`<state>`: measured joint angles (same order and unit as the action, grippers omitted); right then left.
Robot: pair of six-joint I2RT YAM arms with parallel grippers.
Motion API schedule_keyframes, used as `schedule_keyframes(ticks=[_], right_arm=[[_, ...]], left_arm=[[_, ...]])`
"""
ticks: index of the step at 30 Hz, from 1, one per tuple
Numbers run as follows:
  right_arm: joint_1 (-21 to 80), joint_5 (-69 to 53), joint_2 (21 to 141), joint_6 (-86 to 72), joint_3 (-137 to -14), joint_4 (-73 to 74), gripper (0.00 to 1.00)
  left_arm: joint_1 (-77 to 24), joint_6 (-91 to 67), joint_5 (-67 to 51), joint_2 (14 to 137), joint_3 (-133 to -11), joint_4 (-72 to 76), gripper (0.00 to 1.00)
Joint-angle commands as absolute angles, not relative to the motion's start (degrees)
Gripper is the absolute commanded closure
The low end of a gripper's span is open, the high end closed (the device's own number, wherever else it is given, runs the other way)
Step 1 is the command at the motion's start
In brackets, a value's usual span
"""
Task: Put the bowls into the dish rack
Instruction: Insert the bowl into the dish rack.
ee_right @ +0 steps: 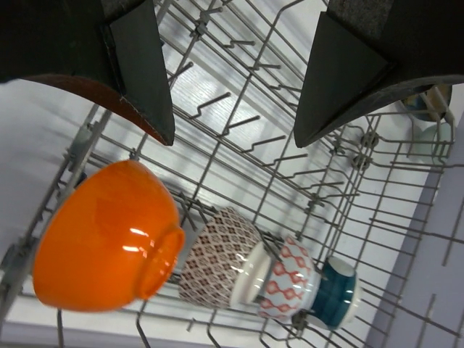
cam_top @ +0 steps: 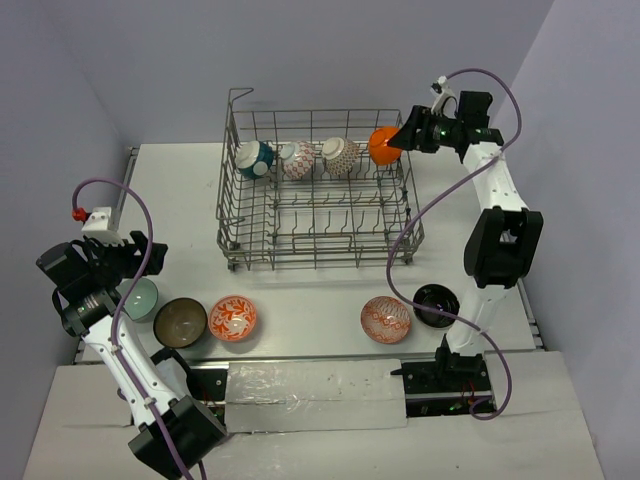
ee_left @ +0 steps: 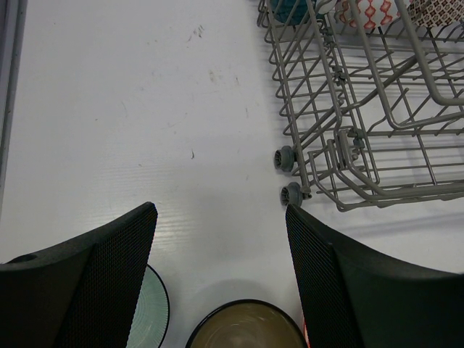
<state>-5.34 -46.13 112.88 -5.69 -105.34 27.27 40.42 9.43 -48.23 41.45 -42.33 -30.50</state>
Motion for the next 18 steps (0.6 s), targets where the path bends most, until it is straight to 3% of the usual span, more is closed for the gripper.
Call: schedule_keyframes(ticks=[1,14,18], right_arm=[[-4.92,-48.78,107.14,-7.82,-105.03,21.71,0.25],[-2.29,-43.69,111.71,-7.56,-106.96,26.98,0.25],[-0.27,-40.35,112.15,-7.99,-107.14,27.69,0.20]], left_arm=[[40.87,10.63,-50.18,41.04,-42.54,-30.06,0.23],[40.96,10.81,-50.54,41.92,-42.80,-30.32,0.23],[40.96,10.81,-50.45,41.66,-42.80,-30.41,0.23]])
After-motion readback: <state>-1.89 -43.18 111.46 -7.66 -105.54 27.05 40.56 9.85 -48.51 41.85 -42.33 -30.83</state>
